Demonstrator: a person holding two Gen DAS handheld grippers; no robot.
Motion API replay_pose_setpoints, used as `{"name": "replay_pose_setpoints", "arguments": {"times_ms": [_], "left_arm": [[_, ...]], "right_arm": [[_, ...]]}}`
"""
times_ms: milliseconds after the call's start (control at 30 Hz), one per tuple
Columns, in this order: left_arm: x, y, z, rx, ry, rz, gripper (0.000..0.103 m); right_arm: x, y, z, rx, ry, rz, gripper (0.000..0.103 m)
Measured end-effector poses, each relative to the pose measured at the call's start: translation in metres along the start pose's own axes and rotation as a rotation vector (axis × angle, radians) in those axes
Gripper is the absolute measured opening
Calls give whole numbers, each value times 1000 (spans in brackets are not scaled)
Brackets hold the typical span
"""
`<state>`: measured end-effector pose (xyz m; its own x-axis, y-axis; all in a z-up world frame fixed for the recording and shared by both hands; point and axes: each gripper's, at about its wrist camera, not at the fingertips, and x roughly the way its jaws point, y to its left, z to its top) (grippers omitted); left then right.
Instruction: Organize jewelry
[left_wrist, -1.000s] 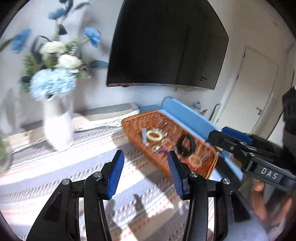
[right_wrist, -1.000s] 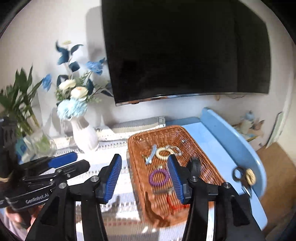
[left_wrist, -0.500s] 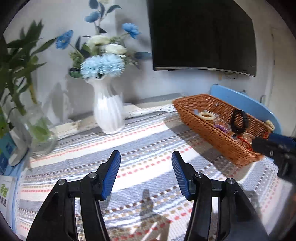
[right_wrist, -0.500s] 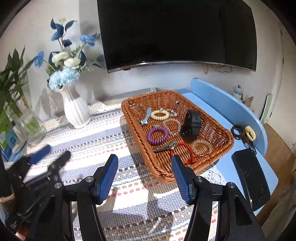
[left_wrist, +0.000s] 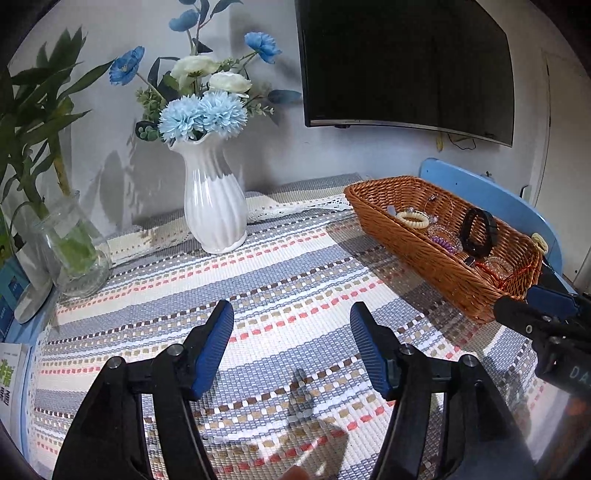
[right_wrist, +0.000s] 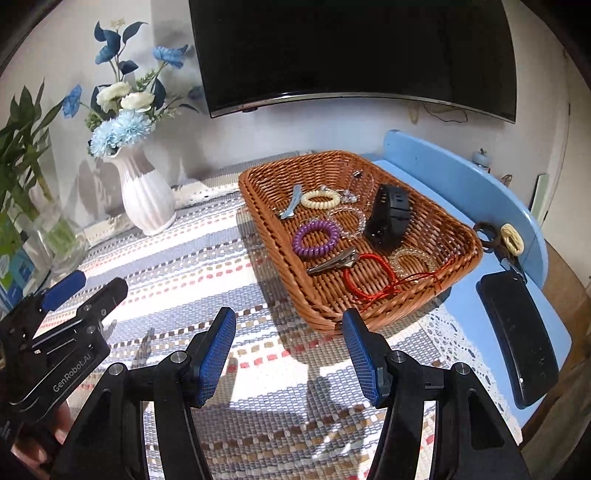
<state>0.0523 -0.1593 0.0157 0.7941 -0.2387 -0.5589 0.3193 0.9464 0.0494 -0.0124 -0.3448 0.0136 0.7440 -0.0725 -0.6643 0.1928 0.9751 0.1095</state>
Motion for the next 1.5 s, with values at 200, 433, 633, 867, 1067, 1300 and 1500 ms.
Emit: {"name": "replay_pose_setpoints", "arguments": {"times_ms": [200,433,633,867,1067,1300,1500], "left_arm": [[4,4,0,-22,19,-21,67],[3,1,0,-4,18,-25,68],[3,0,0,2,17,-27,68],[3,0,-1,0,19,-28,68],[3,-1,-1,8,22,-25,68],[4,-3,-3,20,21,-26,68],[4,-3,-3,17,25,-27,68]], "right_arm": [[-1,-1,0,2,-6,1,62],[0,1,-1,-4,2,7,62],[1,2,-2,-5,9,12,62],[-4,3,-1,-3,-2,17,62],[-7,5,0,-17,-10,20,62],[-6,7,0,-21,-5,25,62],[-4,7,-1,-20,0,27,62]]}}
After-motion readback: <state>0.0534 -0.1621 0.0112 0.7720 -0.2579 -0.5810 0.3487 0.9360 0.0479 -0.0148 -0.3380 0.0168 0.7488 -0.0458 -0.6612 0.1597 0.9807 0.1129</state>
